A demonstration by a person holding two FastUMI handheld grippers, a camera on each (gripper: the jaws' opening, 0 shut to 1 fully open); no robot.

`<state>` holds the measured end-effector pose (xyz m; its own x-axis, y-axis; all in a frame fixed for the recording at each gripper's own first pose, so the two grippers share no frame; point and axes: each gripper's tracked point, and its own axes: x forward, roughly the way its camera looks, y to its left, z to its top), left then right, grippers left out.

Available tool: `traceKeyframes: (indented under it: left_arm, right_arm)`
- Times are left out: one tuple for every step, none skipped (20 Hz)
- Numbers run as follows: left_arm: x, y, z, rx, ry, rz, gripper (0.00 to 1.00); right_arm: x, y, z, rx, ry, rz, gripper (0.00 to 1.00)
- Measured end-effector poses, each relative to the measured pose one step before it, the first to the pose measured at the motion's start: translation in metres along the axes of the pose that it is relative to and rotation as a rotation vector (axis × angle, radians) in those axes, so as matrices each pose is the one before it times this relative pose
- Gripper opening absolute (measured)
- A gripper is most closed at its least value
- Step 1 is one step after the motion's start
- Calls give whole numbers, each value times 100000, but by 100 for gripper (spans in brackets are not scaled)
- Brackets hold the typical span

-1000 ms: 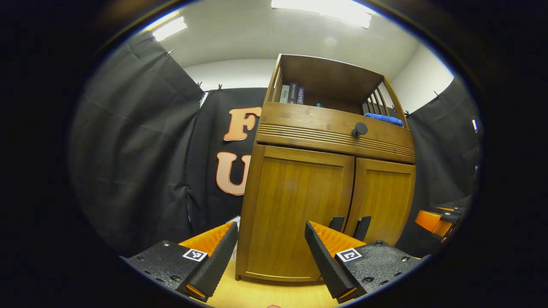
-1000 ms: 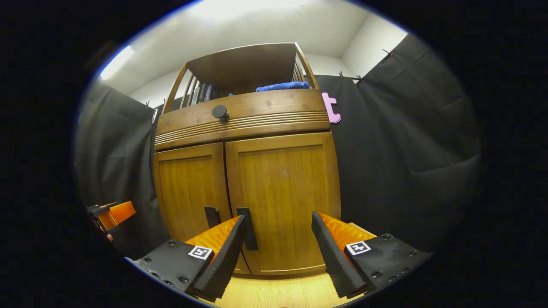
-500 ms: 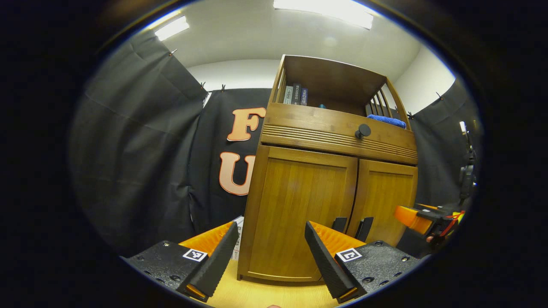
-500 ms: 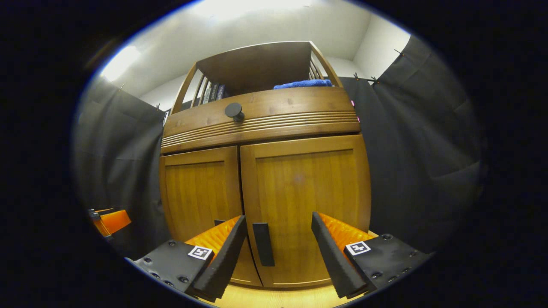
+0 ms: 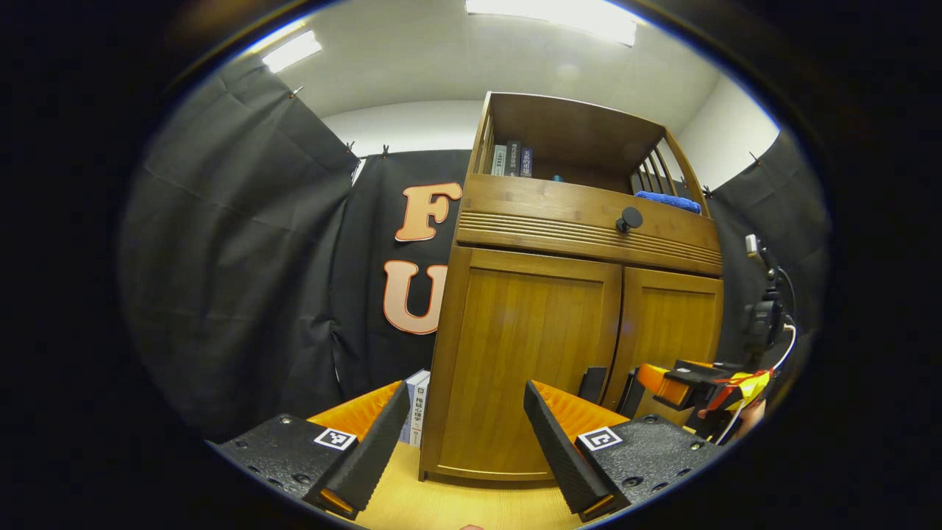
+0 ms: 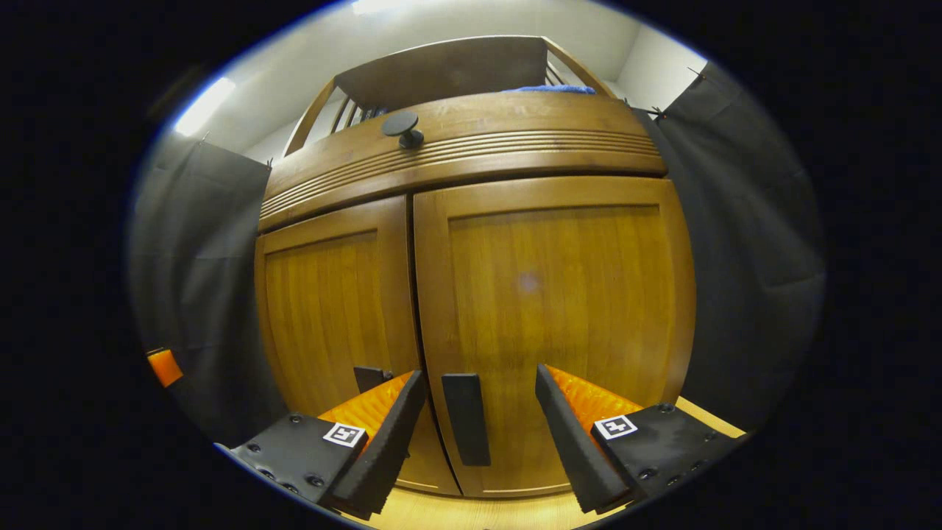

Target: Open the right door of the double-door shoe cabinet with the right hand, and open the left door with the left hand.

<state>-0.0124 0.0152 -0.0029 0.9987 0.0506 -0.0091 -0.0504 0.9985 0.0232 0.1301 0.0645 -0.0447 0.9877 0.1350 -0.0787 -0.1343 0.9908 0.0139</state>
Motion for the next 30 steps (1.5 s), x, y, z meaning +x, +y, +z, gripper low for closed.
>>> traceKeyframes:
  left_arm:
    - [46, -20, 77, -44, -36, -75, 98]
    - [-44, 43, 29, 37, 24, 85, 98]
    - [-38, 88, 51, -27, -72, 45, 98]
    - [54, 21, 71, -218, -149, -25, 98]
    - [1, -10, -8, -128, 22, -35, 98]
    - [80, 75, -46, 204, 192, 194, 98]
    - [-67, 191, 2, 304, 70, 342, 94]
    - [-22, 149, 7, 174, -34, 394, 94]
    - [-116, 151, 15, 9, -73, 541, 94]
    - [-15, 223, -23, -60, -79, 638, 94]
    - [-11, 261, 2, 41, 26, 821, 94]
    - [32, 336, 19, 212, 77, 1076, 98]
    - [-42, 334, -126, 222, 159, 1099, 94]
    - [-103, 292, -8, 146, 161, 938, 94]
    - [92, 158, -64, 1, 85, 605, 94]
    - [-33, 146, -14, -125, 45, 600, 94]
    - [-17, 202, -29, -306, -27, 470, 98]
    - [-52, 159, 20, -458, -183, 366, 98]
    - [-23, 95, -80, -361, 2, 208, 98]
    - [10, 43, -83, -429, 286, 90, 98]
    - [-67, -31, -143, -282, 591, -125, 98]
    - [23, 22, -98, -195, 493, -124, 94]
    - [-85, 14, -46, -90, 189, -182, 91]
    - [-24, -70, 68, 91, -57, -252, 92]
    - [-34, -54, 80, 267, -148, -168, 93]
    - [32, 31, 62, 379, -199, -59, 93]
    - [-188, -59, 81, 463, -322, -98, 94]
    - [-89, 9, 71, 377, -128, -9, 95]
    - [-123, -18, -16, 221, 15, -115, 96]
    - [-51, -70, 54, 178, 52, -218, 97]
  right_arm:
    - [676, 82, -618, -414, 1483, 56, 98]
    - [388, 188, -609, -165, 1303, 0, 98]
    - [509, 71, -504, 23, 959, 104, 98]
    - [299, 0, -382, -434, 795, -113, 98]
    - [239, -215, -509, -918, 765, -858, 98]
    - [260, -177, -395, -848, 809, -1301, 98]
    - [464, -330, -396, -726, 1015, -1791, 98]
    - [718, -254, -27, -339, 766, -1084, 97]
    - [332, -65, -271, 102, 871, -472, 97]
    - [374, -53, -172, 140, 737, -202, 97]
    - [168, -337, -101, -683, 313, -2431, 96]
    - [304, 140, 178, -693, -1584, -145, 96]
    - [-279, 100, -142, -2158, -638, 136, 89]
    - [5, -17, 122, -1647, -1249, -259, 87]
    - [256, 117, 13, -259, -330, 23, 84]
    - [-183, 68, -42, 1276, 219, 565, 84]
    - [53, 149, -144, 1622, 1115, 707, 87]
    - [37, 59, 25, 883, 267, 124, 83]
    - [3, 130, -78, -223, 1111, 578, 79]
    - [48, 98, -184, -167, 1088, 697, 75]
    - [-29, 141, 36, -171, -20, 548, 67]
    - [90, 249, -369, -573, 1501, 1333, 59]
    - [-71, 250, -260, -223, 1945, 1505, 51]
    - [-44, 42, -163, -28, 1133, 584, 48]
    - [-214, 1, 64, 1039, 286, 451, 46]
    - [103, 114, 14, 1458, -233, 482, 44]
    - [67, 86, -33, 418, 252, 216, 43]
    - [-48, -68, -33, -351, 145, -109, 38]
    - [-60, -84, -35, -130, 238, -411, 38]
    - [-116, -34, 17, 58, -6, -219, 38]
